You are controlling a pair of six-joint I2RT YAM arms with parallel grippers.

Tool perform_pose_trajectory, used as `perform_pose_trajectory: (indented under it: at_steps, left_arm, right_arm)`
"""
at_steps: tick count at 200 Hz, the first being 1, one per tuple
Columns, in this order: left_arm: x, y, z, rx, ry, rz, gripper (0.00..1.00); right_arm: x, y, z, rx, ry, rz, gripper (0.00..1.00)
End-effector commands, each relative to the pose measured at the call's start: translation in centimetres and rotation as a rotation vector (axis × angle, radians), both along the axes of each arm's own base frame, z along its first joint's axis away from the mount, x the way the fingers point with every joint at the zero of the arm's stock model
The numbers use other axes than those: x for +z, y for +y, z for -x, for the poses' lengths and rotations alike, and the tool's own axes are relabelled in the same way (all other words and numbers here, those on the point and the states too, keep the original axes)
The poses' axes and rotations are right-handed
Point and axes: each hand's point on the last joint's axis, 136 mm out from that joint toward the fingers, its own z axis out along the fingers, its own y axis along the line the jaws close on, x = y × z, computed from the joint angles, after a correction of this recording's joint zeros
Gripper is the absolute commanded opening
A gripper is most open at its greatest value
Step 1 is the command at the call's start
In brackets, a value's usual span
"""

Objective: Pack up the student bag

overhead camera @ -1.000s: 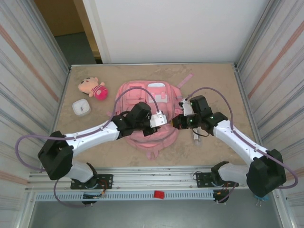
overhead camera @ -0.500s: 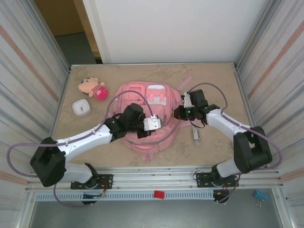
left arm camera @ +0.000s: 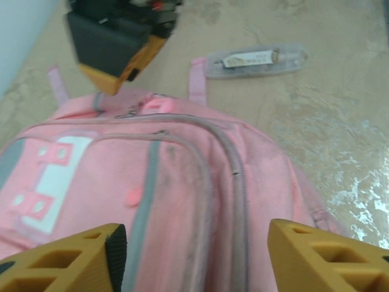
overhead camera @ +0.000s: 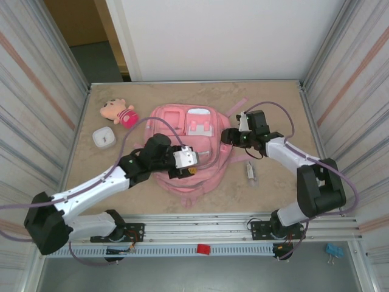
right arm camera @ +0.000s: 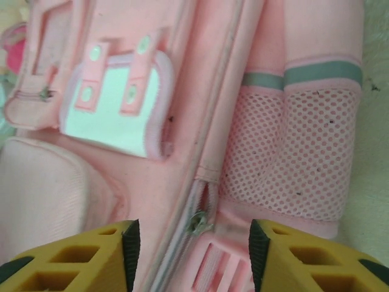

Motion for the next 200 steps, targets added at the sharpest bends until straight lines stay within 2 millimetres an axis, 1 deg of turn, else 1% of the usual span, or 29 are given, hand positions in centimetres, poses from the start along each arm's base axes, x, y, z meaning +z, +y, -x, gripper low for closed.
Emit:
perform_pose_trajectory:
  at_steps: [1,13,31,52,69,97,108,124,135,143,156,161,171,188,200]
  left_arm:
    - [-1.5,2.4,0.3,0.023,0.008,-0.074,0.65]
    - [-2.4,3.3,0.1,0.023,-0.021,-0.147,0.67]
    - [-3.7,4.2,-0.4,0.027,-0.046,-0.225,0.68]
    - [-4.9,4.4,-0.9,0.015,-0.036,-0.26,0.71]
    - [-5.8,4.3,-1.4,0.01,-0.025,-0.292,0.72]
    - [-7.3,4.7,-3.7,0.077,-0.033,-0.313,0.7]
    - [-7.5,4.8,-4.6,0.103,-0.035,-0.299,0.63]
    - [-7.5,4.6,-4.6,0.092,-0.016,-0.28,0.49]
    - [-6.7,4.2,-4.4,0.084,0.009,-0.231,0.35]
    - [-5.9,3.9,-3.9,0.066,0.029,-0.176,0.22]
    - [-4.7,3.7,-3.3,0.048,0.047,-0.094,0.09]
    - [-4.3,3.7,-3.0,0.043,0.053,-0.067,0.07]
    - [-3.8,3.7,-2.5,0.03,0.062,-0.029,0.06]
    - [-3.4,4.0,-1.9,0.022,0.061,-0.002,0.05]
    - [-3.1,4.3,-1.9,0.032,0.061,0.017,0.05]
  right_arm:
    - [2.6,-0.2,1.7,0.058,-0.099,0.006,0.53]
    - [3.4,-0.2,2.6,0.089,-0.136,0.004,0.53]
    - [3.8,0.1,4.0,0.153,-0.188,0.01,0.54]
    - [3.6,0.4,5.0,0.215,-0.227,0.026,0.54]
    - [3.8,0.9,5.6,0.264,-0.251,0.023,0.54]
    - [4.0,1.9,6.2,0.357,-0.292,0.012,0.56]
    - [3.9,2.3,6.3,0.393,-0.303,0.004,0.57]
    - [3.8,3.0,6.4,0.448,-0.295,-0.022,0.58]
    - [3.7,3.7,6.5,0.489,-0.273,-0.053,0.61]
    - [3.8,4.3,6.5,0.518,-0.257,-0.085,0.64]
    - [4.0,5.2,6.3,0.555,-0.235,-0.139,0.71]
    - [4.0,5.6,6.2,0.565,-0.226,-0.161,0.74]
    - [4.1,6.2,5.8,0.582,-0.209,-0.201,0.77]
    - [4.2,7.1,5.5,0.616,-0.186,-0.251,0.79]
    - [4.0,7.6,5.4,0.639,-0.169,-0.273,0.79]
